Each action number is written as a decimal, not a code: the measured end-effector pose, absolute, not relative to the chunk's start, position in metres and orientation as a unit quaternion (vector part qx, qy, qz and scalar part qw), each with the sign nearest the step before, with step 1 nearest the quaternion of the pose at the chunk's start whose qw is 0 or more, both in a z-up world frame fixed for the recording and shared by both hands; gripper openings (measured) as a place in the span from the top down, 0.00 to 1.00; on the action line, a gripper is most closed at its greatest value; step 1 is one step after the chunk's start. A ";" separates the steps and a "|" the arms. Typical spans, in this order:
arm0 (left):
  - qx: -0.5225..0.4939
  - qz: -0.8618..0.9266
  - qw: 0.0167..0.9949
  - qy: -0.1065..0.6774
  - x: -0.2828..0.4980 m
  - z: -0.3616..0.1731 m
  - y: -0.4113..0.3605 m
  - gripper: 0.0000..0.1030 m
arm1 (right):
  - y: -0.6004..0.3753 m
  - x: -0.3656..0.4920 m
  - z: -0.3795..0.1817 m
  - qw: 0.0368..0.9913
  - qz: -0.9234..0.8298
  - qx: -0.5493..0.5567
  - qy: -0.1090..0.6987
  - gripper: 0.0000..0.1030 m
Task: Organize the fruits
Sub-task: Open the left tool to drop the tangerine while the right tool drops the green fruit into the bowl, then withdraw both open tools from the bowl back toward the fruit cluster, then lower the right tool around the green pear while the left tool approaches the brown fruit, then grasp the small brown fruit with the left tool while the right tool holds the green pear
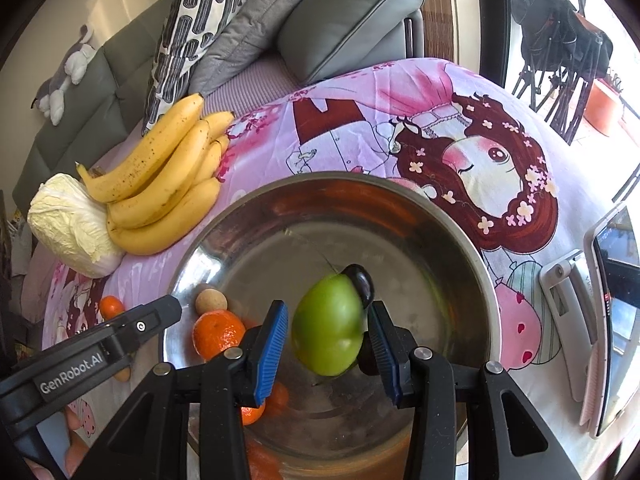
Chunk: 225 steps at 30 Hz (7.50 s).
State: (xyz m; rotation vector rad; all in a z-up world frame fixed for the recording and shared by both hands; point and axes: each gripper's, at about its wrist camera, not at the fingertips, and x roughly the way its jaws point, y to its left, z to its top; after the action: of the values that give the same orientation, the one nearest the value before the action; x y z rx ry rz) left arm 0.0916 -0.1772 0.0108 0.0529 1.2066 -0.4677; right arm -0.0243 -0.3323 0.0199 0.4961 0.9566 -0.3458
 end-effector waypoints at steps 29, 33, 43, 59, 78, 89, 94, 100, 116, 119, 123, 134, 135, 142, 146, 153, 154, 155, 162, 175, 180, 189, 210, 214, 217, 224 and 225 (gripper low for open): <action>0.051 -0.145 0.809 0.567 0.093 0.003 -0.124 0.57 | -0.312 -0.020 0.028 0.852 -0.149 0.191 0.465 0.55; 0.048 -0.135 0.808 0.572 0.094 -0.001 -0.117 0.57 | -0.310 -0.020 0.028 0.851 -0.149 0.189 0.467 0.55; 0.047 -0.139 0.807 0.572 0.093 0.000 -0.117 0.45 | -0.307 -0.018 0.025 0.848 -0.151 0.179 0.475 0.38; 0.036 -0.132 0.820 0.556 0.092 0.006 -0.114 0.15 | -0.307 -0.017 0.024 0.851 -0.151 0.178 0.471 0.01; 0.029 -0.129 0.841 0.524 0.089 0.019 -0.109 0.05 | -0.305 -0.018 0.025 0.859 -0.150 0.174 0.457 0.00; 0.026 -0.139 0.862 0.487 0.083 0.032 -0.103 0.05 | -0.297 -0.019 0.030 0.877 -0.151 0.156 0.429 0.00; 0.018 -0.138 0.864 0.483 0.084 0.036 -0.096 0.05 | -0.292 -0.016 0.028 0.877 -0.132 0.157 0.435 0.00; 0.023 -0.128 0.866 0.483 0.084 0.039 -0.087 0.05 | -0.281 -0.013 0.032 0.882 -0.121 0.134 0.435 0.00; 0.018 -0.096 0.861 0.500 0.087 0.042 -0.046 0.05 | -0.217 0.000 0.037 0.885 -0.040 0.100 0.453 0.00; 0.013 -0.092 0.859 0.503 0.088 0.042 -0.037 0.05 | -0.201 0.001 0.036 0.888 -0.020 0.090 0.451 0.00; 0.017 -0.080 0.862 0.500 0.088 0.044 -0.026 0.05 | -0.187 0.003 0.032 0.885 -0.012 0.080 0.458 0.00; -0.003 -0.068 0.860 0.506 0.094 0.041 0.001 0.05 | -0.154 0.004 0.024 0.891 0.037 0.041 0.451 0.00; -0.005 -0.067 0.859 0.508 0.095 0.040 0.003 0.05 | -0.152 0.004 0.024 0.891 0.040 0.039 0.450 0.00; -0.019 -0.057 0.851 0.522 0.100 0.032 0.014 0.05 | -0.152 0.010 0.020 0.887 0.019 0.051 0.458 0.00; -0.032 -0.060 0.845 0.530 0.102 0.025 0.019 0.05 | -0.150 0.014 0.020 0.886 0.013 0.059 0.460 0.01; -0.066 -0.070 0.825 0.557 0.108 0.009 0.026 0.05 | -0.142 0.021 0.014 0.882 0.027 0.069 0.465 0.13; -0.068 -0.070 0.824 0.558 0.109 0.008 0.027 0.05 | -0.141 0.022 0.014 0.883 0.031 0.073 0.463 0.14; -0.071 -0.071 0.824 0.557 0.108 0.008 0.028 0.05 | -0.140 0.022 0.014 0.884 0.033 0.076 0.460 0.17; -0.093 -0.047 0.819 0.564 0.117 0.000 0.043 0.11 | -0.134 0.031 0.014 0.887 0.041 0.089 0.452 0.43; -0.110 -0.043 0.797 0.592 0.132 -0.023 0.047 0.16 | -0.121 0.052 -0.002 0.879 0.047 0.098 0.465 0.53; -0.111 -0.044 0.793 0.597 0.138 -0.031 0.049 0.16 | -0.118 0.061 -0.008 0.876 0.043 0.098 0.470 0.54; -0.108 -0.049 0.793 0.597 0.139 -0.032 0.048 0.16 | -0.115 0.073 -0.017 0.871 0.028 0.092 0.483 0.60; -0.099 -0.114 0.783 0.603 0.121 -0.032 0.012 0.25 | -0.143 0.043 -0.009 0.862 0.033 0.112 0.494 0.61; -0.093 -0.130 0.779 0.606 0.115 -0.033 -0.006 0.38 | -0.148 0.039 -0.011 0.857 0.031 0.120 0.500 0.61; -0.089 -0.144 0.774 0.610 0.111 -0.036 -0.019 0.43 | -0.149 0.039 -0.010 0.857 0.029 0.119 0.501 0.61; -0.076 -0.160 0.770 0.613 0.103 -0.042 -0.049 0.56 | -0.149 0.038 -0.012 0.854 0.030 0.120 0.505 0.60; -0.075 -0.160 0.770 0.613 0.102 -0.042 -0.050 0.56 | -0.149 0.039 -0.012 0.854 0.030 0.120 0.505 0.60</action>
State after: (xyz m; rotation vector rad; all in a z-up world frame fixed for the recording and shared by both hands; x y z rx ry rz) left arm 0.1019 -0.0505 -0.0424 -0.1627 1.3297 -0.3464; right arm 0.0385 -0.1492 -0.0118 0.2518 1.0625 0.0641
